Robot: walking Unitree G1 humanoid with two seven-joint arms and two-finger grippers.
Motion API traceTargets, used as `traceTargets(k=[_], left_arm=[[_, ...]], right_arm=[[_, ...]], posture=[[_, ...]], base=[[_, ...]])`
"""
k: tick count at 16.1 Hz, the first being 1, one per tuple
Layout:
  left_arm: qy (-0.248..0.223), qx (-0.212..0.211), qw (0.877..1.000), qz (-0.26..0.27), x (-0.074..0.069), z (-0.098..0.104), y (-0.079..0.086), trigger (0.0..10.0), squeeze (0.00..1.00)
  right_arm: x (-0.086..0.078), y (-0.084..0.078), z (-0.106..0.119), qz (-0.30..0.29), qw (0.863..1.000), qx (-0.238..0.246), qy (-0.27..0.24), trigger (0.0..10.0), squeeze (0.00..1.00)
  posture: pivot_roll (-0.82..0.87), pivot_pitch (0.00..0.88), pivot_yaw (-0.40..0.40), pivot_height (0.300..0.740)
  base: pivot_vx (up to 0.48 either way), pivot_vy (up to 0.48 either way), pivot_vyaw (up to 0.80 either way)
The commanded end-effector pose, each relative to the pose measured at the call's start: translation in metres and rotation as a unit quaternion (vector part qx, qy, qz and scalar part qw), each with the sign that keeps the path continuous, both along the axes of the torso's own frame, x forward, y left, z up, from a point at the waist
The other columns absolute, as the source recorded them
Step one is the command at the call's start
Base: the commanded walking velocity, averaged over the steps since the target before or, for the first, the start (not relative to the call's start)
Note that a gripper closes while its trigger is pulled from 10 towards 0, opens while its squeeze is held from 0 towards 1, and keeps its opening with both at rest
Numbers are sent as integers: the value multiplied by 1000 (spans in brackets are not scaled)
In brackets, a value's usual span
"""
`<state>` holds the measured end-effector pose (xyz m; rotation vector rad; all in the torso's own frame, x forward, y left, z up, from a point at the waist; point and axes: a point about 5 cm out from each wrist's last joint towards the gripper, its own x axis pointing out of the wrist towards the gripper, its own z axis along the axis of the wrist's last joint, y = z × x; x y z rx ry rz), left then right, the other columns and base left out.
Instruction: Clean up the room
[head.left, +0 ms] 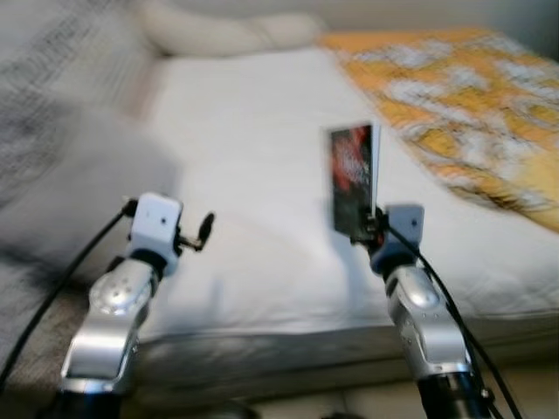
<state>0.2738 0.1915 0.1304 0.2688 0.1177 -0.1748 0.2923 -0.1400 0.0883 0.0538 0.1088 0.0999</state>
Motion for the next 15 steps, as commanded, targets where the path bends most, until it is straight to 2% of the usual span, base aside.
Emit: traceTargets(k=[1,4,6,11,15], left_arm=[[-6,6,1000,4,2,3,1,10000,0],[-9,6,1000,8,3,4,1,10000,0],[-10,-7,1000,17,3,5,2,10000,0],[-12,-1,1000,7,4,6,1,10000,0],[-13,-1,1000,-2,4,7,-1,10000,0]], right_arm=[[6,5,17,11,999,3,-37,10000,0],[6,8,17,19,999,11,-35,10000,0],[6,8,15,16,998,49,-23,10000,0],[4,13,11,52,997,63,3,10000,0],[5,15,11,66,997,34,5,10000,0]], posture=[[4,0,-29,740],[4,0,-28,740],[5,0,-27,740],[4,0,-27,740],[4,0,-27,740]], base=[[0,-480,800],[0,-480,800],[0,0,0],[0,0,0],[263,0,0]])
